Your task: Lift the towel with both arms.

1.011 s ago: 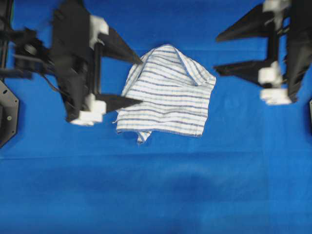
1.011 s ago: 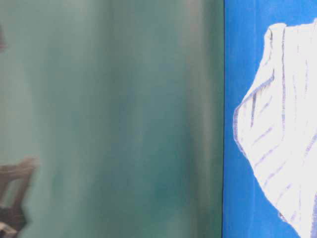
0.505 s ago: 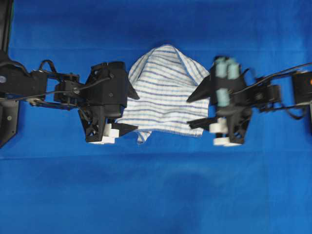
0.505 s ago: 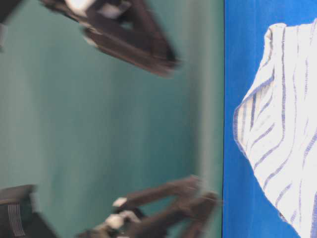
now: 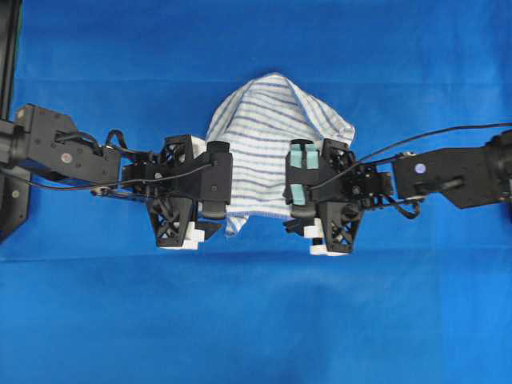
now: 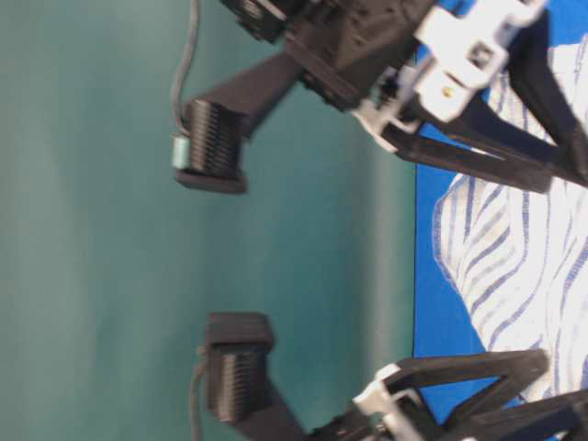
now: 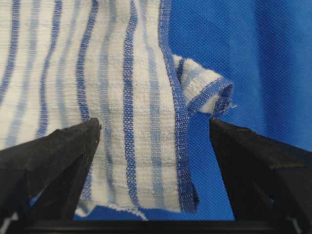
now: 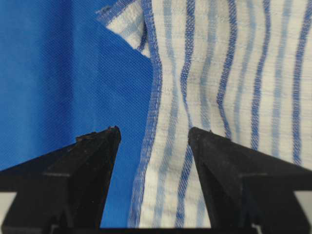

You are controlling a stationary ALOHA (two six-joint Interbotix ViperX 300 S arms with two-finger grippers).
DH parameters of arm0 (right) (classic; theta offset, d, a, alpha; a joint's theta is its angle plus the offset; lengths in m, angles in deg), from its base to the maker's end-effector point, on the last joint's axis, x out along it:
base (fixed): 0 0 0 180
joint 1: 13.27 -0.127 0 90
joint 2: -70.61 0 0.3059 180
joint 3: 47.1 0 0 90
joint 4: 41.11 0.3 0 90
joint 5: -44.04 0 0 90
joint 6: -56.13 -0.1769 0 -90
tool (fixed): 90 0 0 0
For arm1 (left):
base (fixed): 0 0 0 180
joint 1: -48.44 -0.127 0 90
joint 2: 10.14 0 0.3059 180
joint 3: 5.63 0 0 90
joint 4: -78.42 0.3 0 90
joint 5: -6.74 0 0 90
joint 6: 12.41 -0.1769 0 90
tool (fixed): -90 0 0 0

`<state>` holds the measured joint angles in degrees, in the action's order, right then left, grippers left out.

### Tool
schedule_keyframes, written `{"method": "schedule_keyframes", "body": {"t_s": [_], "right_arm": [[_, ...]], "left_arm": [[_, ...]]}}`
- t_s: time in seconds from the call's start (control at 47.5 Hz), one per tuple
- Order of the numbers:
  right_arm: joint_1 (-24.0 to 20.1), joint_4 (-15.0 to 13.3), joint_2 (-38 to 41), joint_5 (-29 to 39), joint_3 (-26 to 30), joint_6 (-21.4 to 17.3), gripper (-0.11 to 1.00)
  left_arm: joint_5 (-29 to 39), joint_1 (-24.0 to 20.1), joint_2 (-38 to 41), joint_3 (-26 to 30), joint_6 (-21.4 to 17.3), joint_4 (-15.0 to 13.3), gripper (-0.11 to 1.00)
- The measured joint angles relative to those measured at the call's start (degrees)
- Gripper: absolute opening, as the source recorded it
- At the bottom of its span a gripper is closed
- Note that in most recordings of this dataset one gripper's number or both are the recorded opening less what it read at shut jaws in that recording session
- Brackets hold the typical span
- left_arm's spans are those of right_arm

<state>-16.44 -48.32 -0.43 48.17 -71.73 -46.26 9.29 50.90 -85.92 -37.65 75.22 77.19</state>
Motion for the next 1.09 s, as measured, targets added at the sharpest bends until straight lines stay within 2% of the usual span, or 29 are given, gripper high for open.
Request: {"method": "schedule_keyframes", "body": {"t_s": [0.189, 0.295, 0.4, 0.463, 0.526, 0.632, 0.695, 0.737, 0.842, 1.095], "right_arm": [[0.00, 0.09, 3.60, -0.44, 1.41, 0.00, 0.63], [0.00, 0.09, 4.57, -0.44, 2.11, 0.00, 0.63], [0.18, 0.09, 5.36, -0.44, 2.46, 0.00, 0.63], [0.26, 0.09, 5.71, -0.44, 2.55, 0.00, 0.62], [0.53, 0.00, 6.15, -0.35, 2.55, 0.00, 0.56], [1.05, 0.00, 6.42, -0.44, 2.64, 0.09, 0.26], [1.58, 0.00, 6.42, -0.44, 2.64, 0.09, 0.07], [1.93, 0.00, 6.42, -0.35, 2.64, 0.00, 0.02], [1.93, 0.00, 6.42, -0.35, 2.64, 0.35, 0.02], [1.93, -0.09, 2.46, 3.96, 2.64, 0.62, 0.02]], "left_arm": [[-0.62, 0.09, 2.20, 0.00, -0.44, 0.00, 0.85], [-0.62, 0.09, 2.37, 0.09, -0.79, 0.00, 0.77], [-0.62, -0.09, 2.37, 0.09, -0.79, 0.00, 0.58], [-0.70, -0.26, 2.37, 0.09, -0.70, 0.00, 0.41], [-0.62, -0.70, 2.37, 0.18, -0.62, 0.00, 0.23], [-0.62, -0.97, 2.37, 0.53, -0.44, 0.00, 0.03], [-0.62, -0.97, 2.37, 0.97, -0.44, 0.00, 0.02], [-0.44, -0.97, 2.29, 1.32, -0.44, 0.00, 0.02], [1.14, -0.97, 2.11, 2.37, -0.44, 0.00, 0.02], [11.43, -0.97, -2.37, 6.68, -0.53, 0.00, 0.02]]}}
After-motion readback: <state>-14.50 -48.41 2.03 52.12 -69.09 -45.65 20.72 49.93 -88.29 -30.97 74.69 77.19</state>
